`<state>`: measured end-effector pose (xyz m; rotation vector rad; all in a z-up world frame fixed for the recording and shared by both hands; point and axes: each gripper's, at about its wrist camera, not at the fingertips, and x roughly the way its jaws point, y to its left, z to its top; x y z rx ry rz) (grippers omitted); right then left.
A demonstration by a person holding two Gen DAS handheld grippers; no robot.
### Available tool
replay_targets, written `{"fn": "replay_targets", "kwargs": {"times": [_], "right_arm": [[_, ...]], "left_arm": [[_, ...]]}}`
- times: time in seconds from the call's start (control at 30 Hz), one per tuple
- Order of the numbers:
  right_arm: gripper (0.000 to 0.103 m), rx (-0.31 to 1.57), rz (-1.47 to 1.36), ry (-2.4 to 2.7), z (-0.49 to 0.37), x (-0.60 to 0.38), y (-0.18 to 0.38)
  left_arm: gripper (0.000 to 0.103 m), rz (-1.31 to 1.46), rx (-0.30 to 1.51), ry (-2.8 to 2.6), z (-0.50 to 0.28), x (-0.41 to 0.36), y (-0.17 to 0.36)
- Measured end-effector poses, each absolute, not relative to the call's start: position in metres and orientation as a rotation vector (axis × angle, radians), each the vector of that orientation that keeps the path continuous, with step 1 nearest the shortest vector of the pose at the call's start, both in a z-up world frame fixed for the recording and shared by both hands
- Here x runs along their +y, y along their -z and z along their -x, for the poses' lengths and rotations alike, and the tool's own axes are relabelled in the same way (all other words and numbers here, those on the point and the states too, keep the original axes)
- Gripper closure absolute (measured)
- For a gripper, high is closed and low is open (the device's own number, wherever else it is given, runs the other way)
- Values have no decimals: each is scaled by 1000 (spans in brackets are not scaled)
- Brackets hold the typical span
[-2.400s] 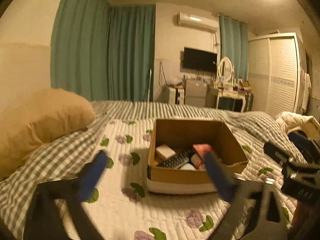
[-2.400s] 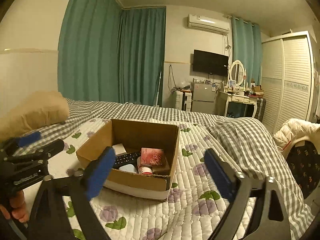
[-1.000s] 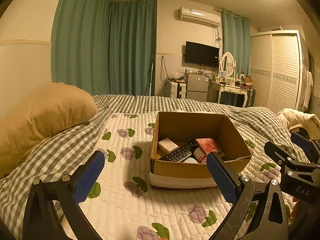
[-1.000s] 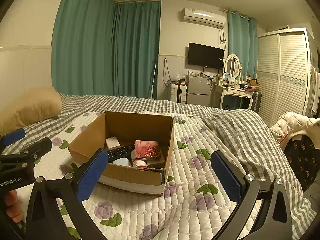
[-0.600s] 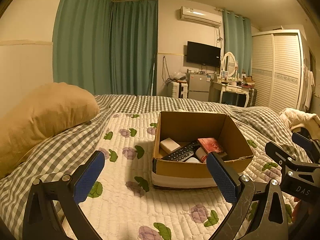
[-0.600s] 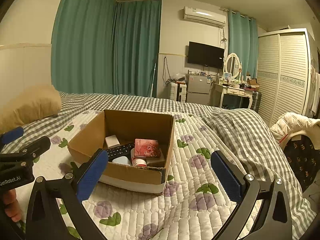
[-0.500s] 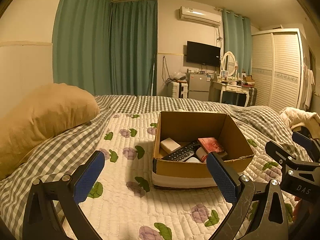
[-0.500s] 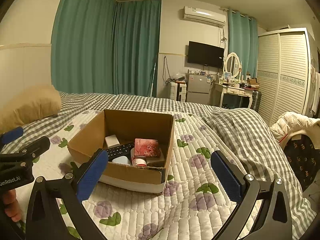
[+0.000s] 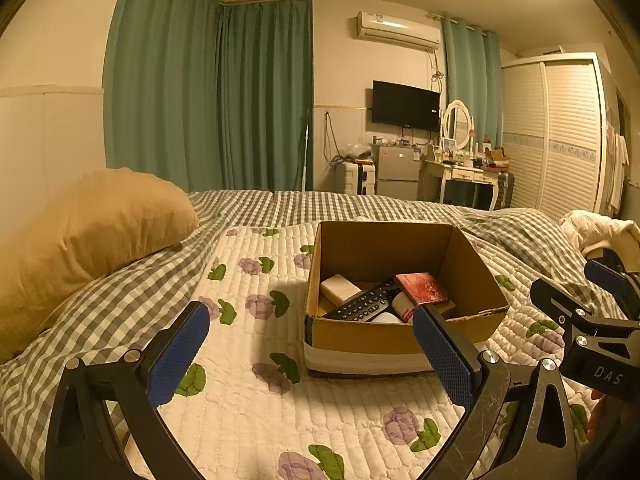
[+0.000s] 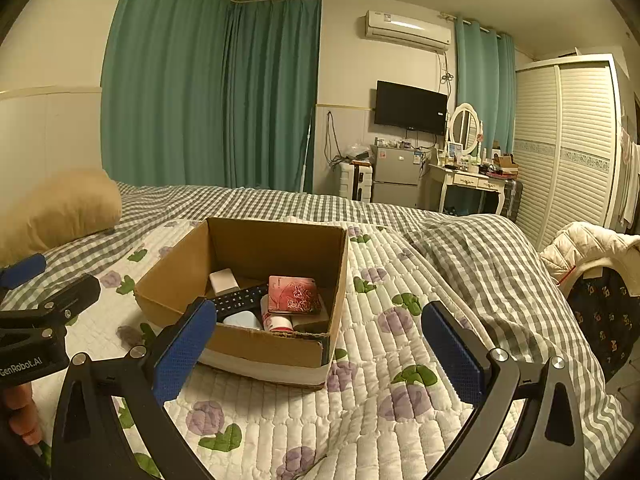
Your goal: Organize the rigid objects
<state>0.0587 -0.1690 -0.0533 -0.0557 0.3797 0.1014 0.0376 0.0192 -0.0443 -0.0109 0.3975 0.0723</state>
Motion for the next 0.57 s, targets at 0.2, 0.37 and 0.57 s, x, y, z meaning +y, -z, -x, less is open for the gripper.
{"fn": "replay_targets", "kwargs": {"times": [0.2, 0.37, 0.57], "right_arm": [[0, 383, 55, -101, -59, -169, 55], [0, 385, 54, -100, -60, -169, 55], [0, 386, 56, -99, -60, -169, 55]], "left_arm": [[0, 9, 400, -72, -38, 19, 45], [0, 9, 399, -71, -38, 19, 45], [0, 10, 404, -67, -39, 18, 45]]}}
